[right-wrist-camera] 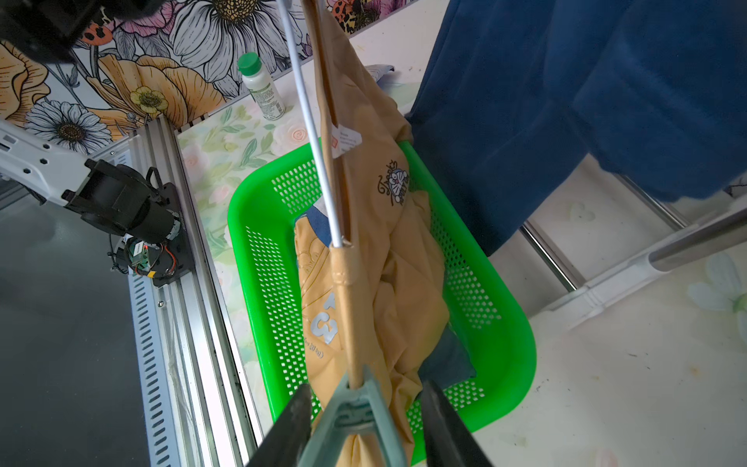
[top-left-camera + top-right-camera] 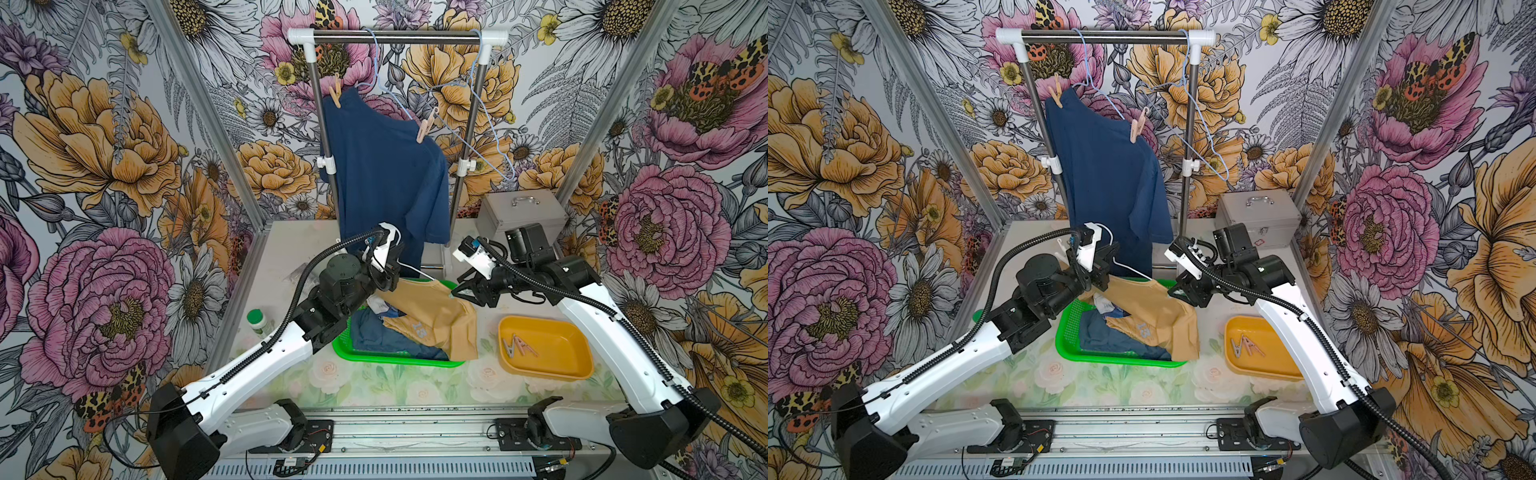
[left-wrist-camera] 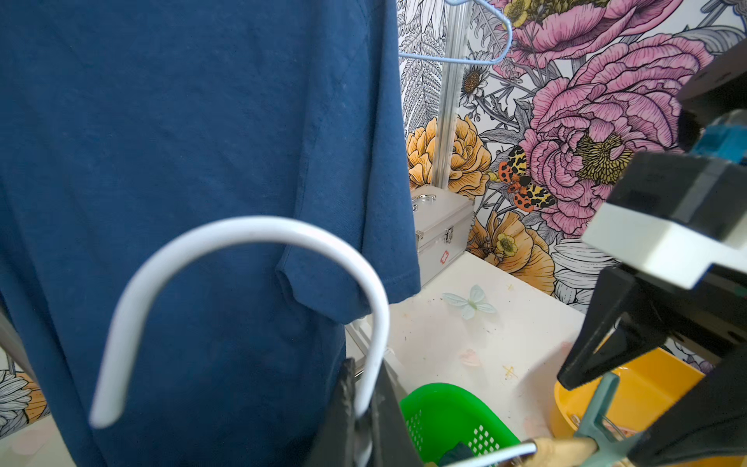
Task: Remove the clothespins securing t-shirts to the hanger
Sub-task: Remove the clothespin from the hanger, then place the clothespin in the storage box.
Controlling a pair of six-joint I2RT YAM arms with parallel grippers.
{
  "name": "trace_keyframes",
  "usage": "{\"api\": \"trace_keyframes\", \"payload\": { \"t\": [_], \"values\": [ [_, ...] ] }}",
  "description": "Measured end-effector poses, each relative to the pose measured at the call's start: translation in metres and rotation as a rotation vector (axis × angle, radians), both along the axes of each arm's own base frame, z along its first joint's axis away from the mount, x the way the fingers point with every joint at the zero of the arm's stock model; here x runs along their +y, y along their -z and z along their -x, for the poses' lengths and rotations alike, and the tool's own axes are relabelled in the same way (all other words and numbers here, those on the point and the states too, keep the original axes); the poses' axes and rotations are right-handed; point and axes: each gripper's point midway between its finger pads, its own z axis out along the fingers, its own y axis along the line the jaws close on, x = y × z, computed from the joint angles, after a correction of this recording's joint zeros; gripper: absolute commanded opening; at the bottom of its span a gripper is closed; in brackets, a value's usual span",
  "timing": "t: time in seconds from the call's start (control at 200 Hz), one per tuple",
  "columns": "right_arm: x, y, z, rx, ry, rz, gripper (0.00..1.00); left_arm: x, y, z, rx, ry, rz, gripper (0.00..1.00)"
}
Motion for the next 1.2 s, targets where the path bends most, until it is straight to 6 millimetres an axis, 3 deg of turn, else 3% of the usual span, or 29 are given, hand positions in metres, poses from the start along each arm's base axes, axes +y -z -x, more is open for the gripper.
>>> {"api": "trace_keyframes", "payload": {
  "t": [0.3, 0.635, 0.97, 1.055, 1.2],
  "values": [
    [0.000, 0.002, 0.002, 0.000, -0.002, 0.023, 0.26, -0.004, 0.009, -0.003, -0.005, -0.002, -0.043, 0.00],
    [-0.014, 0.002, -0.003, -0.018, 0.054, 0.067, 0.24, -0.006, 0.014, -0.006, -0.002, -0.005, -0.061, 0.00],
    [-0.084, -0.001, 0.002, -0.117, 0.254, 0.255, 0.24, -0.006, 0.013, -0.005, -0.003, -0.003, -0.060, 0.00],
    [-0.106, 0.019, 0.007, -0.104, 0.297, 0.362, 0.24, -0.005, 0.012, -0.004, -0.010, 0.000, -0.063, 0.00],
    [-0.149, 0.072, 0.018, 0.013, 0.351, 0.567, 0.24, -0.005, 0.008, -0.002, -0.017, 0.009, -0.056, 0.00]
  ]
}}
